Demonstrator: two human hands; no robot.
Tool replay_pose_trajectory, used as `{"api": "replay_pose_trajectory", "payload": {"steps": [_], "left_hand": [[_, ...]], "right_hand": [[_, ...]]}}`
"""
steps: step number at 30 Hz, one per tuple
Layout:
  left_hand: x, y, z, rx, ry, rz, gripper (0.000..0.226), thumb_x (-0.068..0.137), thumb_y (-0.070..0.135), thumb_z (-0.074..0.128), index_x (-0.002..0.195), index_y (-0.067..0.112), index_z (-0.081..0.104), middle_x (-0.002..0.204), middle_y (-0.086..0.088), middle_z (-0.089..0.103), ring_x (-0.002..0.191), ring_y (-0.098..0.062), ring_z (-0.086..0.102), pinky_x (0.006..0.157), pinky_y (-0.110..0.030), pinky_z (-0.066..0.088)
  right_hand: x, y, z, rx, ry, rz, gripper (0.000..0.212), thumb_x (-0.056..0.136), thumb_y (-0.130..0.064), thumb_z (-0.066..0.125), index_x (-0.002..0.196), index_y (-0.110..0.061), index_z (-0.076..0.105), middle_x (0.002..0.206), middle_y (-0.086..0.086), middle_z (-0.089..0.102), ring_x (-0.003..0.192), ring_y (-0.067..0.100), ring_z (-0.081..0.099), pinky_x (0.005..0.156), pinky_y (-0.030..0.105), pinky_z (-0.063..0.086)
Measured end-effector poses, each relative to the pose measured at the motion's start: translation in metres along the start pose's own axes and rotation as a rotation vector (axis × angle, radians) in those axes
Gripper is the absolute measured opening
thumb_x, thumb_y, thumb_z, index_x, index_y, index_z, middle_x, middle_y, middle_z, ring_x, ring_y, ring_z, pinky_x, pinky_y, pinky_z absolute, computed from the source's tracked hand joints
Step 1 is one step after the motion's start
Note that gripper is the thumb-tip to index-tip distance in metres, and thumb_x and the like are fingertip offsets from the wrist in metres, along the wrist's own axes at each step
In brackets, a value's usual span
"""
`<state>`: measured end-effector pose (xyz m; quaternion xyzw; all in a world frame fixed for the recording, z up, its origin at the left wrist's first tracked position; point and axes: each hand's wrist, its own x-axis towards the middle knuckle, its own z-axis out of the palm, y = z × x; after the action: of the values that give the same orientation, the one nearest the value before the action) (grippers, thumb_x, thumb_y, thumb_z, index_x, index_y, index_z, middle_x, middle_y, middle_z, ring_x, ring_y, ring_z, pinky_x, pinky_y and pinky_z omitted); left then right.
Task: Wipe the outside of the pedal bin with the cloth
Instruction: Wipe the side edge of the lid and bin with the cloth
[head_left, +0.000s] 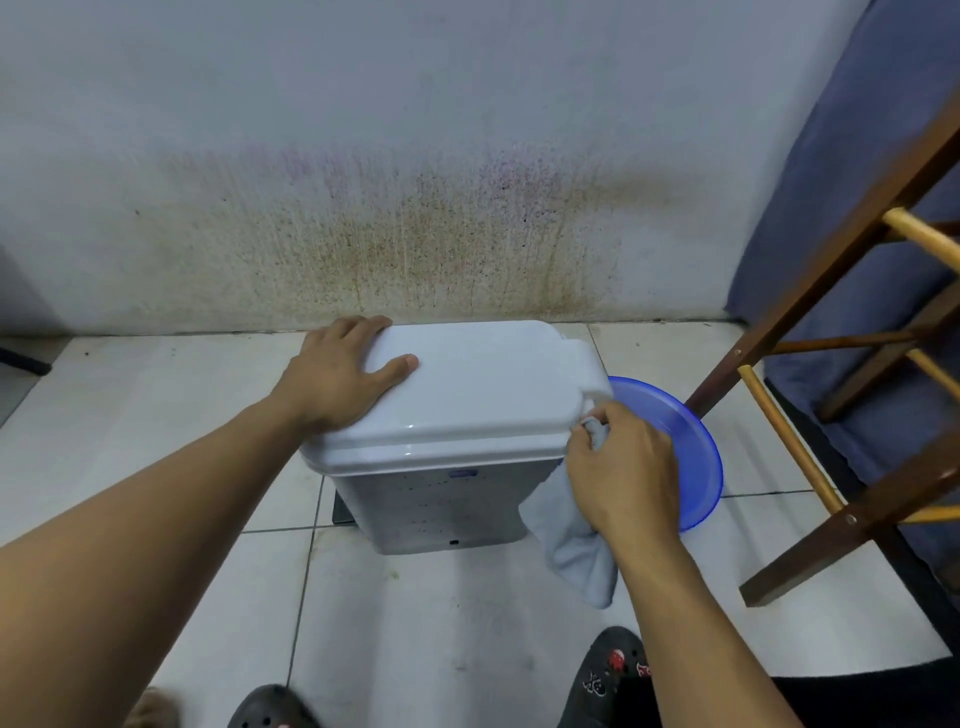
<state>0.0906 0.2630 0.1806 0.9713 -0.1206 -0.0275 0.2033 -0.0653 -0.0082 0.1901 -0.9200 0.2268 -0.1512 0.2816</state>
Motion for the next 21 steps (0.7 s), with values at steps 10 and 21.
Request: {"api": "replay_pose_trajectory", "payload": {"steps": [10,21], "left_hand": [[-0.002,-0.002,-0.002,-0.014,-0.015,0.011,0.082,0.085,0.084,0.036,0.153,0.037,0.031,0.159,0.004,0.033,0.144,-0.031,0.029,0.116,-0.057,0.03],[-0.001,-0.001,0.001,0.019,0.006,0.012,0.08,0.087,0.085,0.033,0.153,0.039,0.03,0.161,0.003,0.03,0.146,-0.032,0.026,0.117,-0.057,0.028]], "right_hand": [[-0.063,-0.096,0.062,0.097,-0.178,-0.194,0.016,0.099,-0.028,0.047,0.091,-0.019,0.057,0.096,0.0,0.059,0.085,0.026,0.058,0.073,0.042,0.05],[0.005,0.01,0.006,0.445,0.245,0.195,0.004,0.091,-0.02,0.064,0.087,-0.022,0.064,0.078,-0.014,0.064,0.078,0.014,0.06,0.06,0.015,0.038]]}}
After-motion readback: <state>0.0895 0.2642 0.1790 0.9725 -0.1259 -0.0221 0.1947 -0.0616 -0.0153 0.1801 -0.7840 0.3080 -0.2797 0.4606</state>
